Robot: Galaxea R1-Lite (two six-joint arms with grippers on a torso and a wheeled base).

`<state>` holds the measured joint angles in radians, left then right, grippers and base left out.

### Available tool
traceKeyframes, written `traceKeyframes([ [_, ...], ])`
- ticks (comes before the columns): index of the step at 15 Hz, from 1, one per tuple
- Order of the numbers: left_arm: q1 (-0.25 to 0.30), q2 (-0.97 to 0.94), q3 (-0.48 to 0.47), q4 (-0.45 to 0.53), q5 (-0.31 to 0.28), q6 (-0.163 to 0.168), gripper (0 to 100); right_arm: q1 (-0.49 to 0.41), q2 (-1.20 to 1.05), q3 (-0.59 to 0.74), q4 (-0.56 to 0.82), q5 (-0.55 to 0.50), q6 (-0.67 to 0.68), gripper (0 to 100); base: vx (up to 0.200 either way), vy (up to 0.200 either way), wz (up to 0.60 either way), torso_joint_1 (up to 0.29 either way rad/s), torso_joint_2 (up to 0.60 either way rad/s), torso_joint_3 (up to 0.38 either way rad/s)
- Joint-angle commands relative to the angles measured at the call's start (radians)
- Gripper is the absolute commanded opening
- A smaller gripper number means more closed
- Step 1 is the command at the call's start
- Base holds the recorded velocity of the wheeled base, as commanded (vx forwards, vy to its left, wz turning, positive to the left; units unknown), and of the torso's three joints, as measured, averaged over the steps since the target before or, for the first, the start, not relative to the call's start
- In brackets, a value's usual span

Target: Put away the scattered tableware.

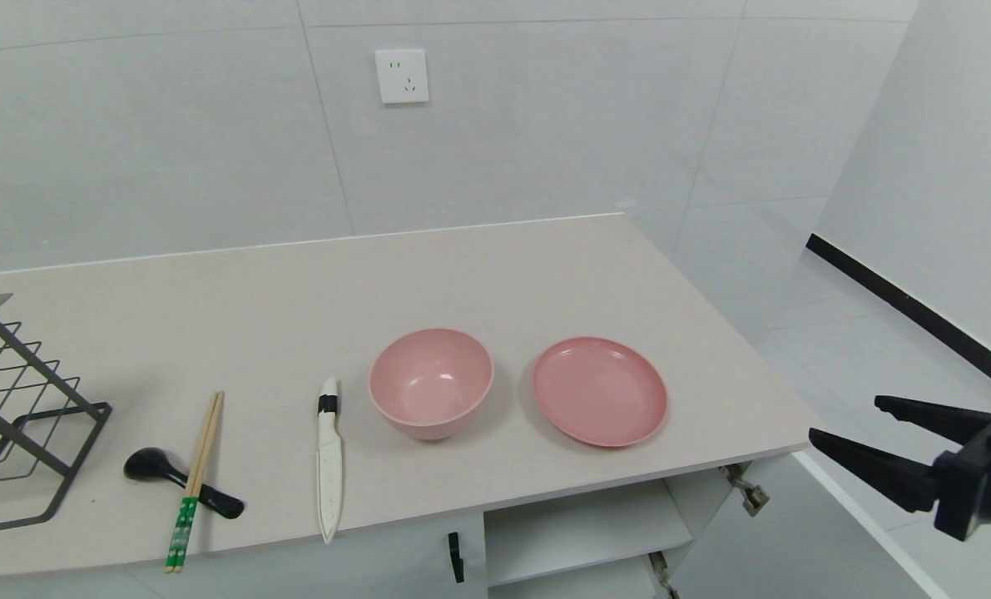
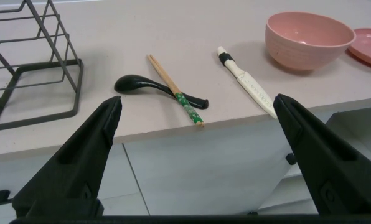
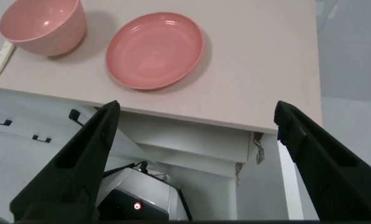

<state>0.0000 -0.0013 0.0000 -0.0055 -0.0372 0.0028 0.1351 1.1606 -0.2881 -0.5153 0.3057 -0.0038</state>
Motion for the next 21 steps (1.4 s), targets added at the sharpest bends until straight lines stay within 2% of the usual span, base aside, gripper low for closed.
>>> traceKeyframes([
  [1, 0.000, 0.001, 0.000, -0.001, 0.000, 0.000, 100, -0.003, 0.137, -0.003, -0.075, 0.003, 0.001, 100, 0.000, 0.000, 0.00, 0.000, 0.00, 0.000],
  [4, 0.000, 0.001, 0.000, -0.001, -0.001, 0.000, 100, -0.002, 0.241, -0.019, -0.161, 0.018, -0.001, 100, 0.000, 0.000, 0.00, 0.000, 0.00, 0.000],
  [11, 0.000, 0.001, 0.000, -0.001, 0.000, 0.000, 100, 0.004, 0.381, -0.074, -0.230, 0.036, -0.004, 100, 0.000, 0.000, 0.00, 0.000, 0.00, 0.000],
  [17, 0.000, 0.001, 0.000, -0.001, 0.000, 0.000, 100, 0.009, 0.588, -0.097, -0.431, 0.047, -0.001, 100, 0.000, 0.000, 0.00, 0.000, 0.00, 0.000],
  [21, 0.000, 0.001, 0.000, -0.001, 0.000, 0.000, 100, 0.031, 0.653, -0.117, -0.488, 0.053, 0.008, 100, 0.000, 0.000, 0.00, 0.000, 0.00, 0.000],
])
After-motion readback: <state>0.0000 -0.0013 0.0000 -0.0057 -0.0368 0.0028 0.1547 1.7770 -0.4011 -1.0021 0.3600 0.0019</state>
